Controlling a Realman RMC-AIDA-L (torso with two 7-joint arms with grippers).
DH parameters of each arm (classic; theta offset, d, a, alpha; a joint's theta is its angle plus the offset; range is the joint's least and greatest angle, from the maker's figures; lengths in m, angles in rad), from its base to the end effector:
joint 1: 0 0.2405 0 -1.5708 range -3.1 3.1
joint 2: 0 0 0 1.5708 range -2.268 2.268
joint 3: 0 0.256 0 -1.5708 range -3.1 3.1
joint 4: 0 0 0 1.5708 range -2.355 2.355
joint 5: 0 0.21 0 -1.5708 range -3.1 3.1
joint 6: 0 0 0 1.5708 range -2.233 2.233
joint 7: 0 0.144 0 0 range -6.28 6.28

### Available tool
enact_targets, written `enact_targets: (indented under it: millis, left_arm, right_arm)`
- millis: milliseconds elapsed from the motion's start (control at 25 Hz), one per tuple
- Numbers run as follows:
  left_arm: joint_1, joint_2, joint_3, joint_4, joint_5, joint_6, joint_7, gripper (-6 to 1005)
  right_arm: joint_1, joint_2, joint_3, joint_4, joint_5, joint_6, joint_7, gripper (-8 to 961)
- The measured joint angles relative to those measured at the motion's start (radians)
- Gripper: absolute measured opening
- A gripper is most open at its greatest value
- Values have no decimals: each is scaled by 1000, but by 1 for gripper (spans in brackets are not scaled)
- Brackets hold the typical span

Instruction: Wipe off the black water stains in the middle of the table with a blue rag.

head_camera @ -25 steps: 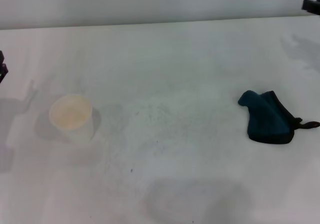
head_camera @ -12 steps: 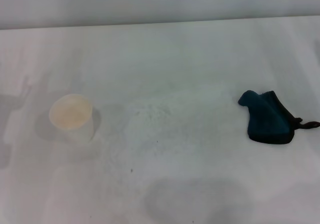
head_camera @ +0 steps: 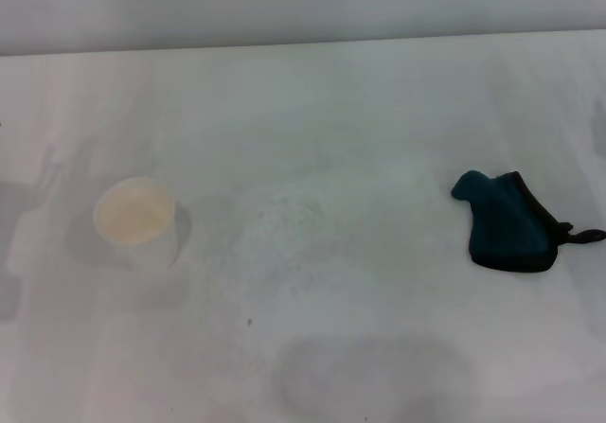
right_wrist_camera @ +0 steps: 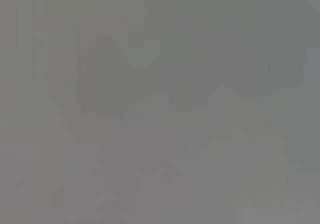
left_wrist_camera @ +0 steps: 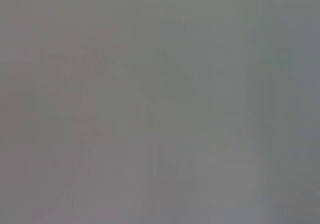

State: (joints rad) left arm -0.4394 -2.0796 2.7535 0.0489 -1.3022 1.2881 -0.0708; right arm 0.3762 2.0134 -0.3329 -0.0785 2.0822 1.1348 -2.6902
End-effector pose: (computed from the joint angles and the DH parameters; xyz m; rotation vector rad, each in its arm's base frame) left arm -0.3403 0.3168 -0.0005 -1.5977 -0.3944 -0.6082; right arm 0.4053 0.3056 0.0563 -1.4273 0.7184 0.6224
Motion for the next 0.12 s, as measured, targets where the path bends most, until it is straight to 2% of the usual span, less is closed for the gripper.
enact_targets:
  millis: [120]
  left_arm:
    - [0,0,0,6,0,-1,4,879]
  right_arm:
    - [-8,1,0,18,4,15,-54,401]
